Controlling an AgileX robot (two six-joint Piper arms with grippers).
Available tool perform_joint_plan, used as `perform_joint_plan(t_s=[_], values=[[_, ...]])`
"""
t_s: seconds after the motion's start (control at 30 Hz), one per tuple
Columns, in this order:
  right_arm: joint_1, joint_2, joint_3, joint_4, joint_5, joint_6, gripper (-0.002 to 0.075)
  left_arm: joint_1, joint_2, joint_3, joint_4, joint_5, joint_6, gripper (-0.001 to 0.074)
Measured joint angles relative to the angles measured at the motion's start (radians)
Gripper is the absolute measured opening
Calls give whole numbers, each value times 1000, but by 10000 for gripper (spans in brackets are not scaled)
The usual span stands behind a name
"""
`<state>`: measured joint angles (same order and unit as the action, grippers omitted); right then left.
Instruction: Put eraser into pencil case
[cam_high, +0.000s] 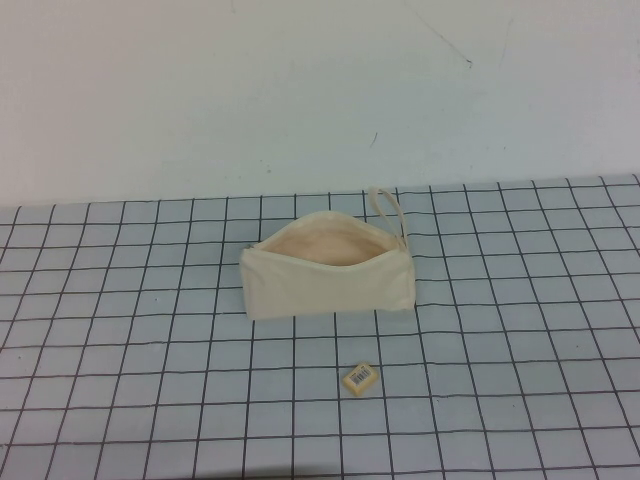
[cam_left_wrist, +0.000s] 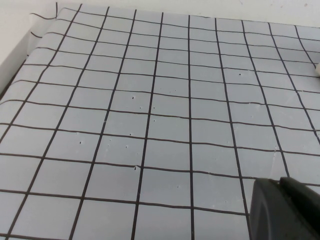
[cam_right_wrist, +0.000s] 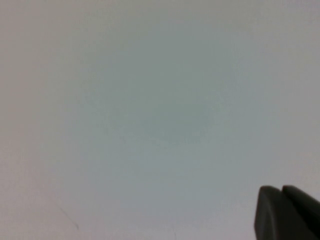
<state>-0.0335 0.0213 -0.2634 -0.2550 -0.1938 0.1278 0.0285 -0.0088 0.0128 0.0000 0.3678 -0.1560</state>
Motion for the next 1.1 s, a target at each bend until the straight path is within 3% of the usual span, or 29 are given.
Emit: perform_joint_plan(t_s=[0.2, 0.37, 0.73, 0.9, 1.1], values=[[0, 235, -242, -9, 420, -10, -1, 0, 0, 0, 0, 0, 0, -1], [0, 455, -334, -9, 665, -98, -1, 0, 0, 0, 0, 0, 0, -1], [0, 727, -326, 42, 710, -128, -1, 0, 0, 0, 0, 0, 0, -1], [9, 915, -351, 179, 708, -253, -1, 0, 0, 0, 0, 0, 0, -1], [140, 1197, -434, 294, 629, -374, -1, 0, 0, 0, 0, 0, 0, -1]])
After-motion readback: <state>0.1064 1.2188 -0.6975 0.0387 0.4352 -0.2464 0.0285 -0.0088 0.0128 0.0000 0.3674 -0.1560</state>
